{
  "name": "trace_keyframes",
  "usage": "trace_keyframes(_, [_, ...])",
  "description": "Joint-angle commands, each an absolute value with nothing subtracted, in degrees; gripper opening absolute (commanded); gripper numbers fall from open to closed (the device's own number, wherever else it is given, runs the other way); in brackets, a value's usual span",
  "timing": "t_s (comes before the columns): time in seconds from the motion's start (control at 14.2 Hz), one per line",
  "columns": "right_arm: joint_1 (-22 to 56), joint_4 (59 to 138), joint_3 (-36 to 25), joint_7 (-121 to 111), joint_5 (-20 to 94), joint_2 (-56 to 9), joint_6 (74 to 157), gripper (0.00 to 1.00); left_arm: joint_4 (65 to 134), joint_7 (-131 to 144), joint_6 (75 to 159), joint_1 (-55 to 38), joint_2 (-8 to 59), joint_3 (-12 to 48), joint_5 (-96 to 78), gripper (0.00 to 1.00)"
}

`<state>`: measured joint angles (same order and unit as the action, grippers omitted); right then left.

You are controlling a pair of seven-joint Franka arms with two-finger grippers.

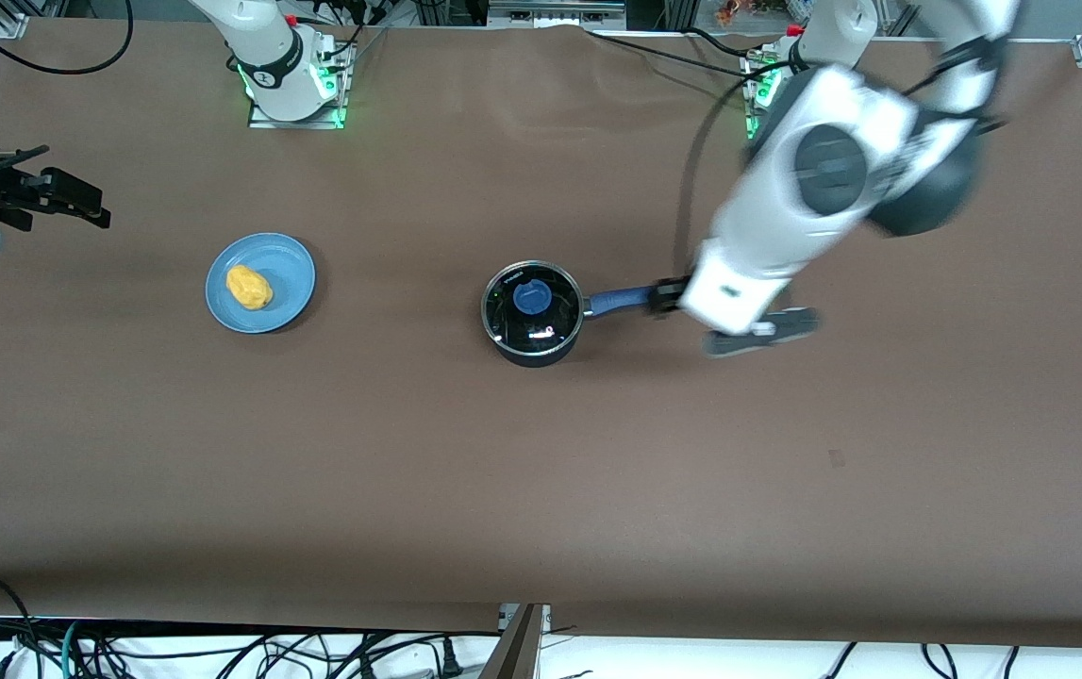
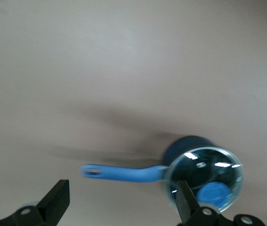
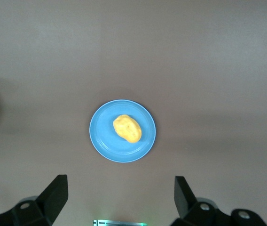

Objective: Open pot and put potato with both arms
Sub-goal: 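Move the left gripper over the pot lid and grasp the blue knob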

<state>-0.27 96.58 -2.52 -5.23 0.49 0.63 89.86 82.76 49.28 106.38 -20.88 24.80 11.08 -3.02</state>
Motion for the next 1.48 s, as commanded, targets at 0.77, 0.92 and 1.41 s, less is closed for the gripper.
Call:
trace_keyframes(0.77, [-0.53,96.42,-2.9,-5.1,1.41,1.14,88.95,0.99,78.75,74.17,120.67,-37.08,40.08,10.28,4.66,1.0])
trace_keyframes(0.92, [-0.53,96.42,-2.9,-5.1,1.41,1.14,88.95,1.0,78.84,76.11,120.67,-37.97,40.51,10.28,4.75,1.0])
trace_keyframes(1.41, [-0.53,96.5,-2.9,-5.19,1.41,1.05,88.86,1.0,78.93,78.57,120.76,-39.55,41.84,10.28,7.38,0.95])
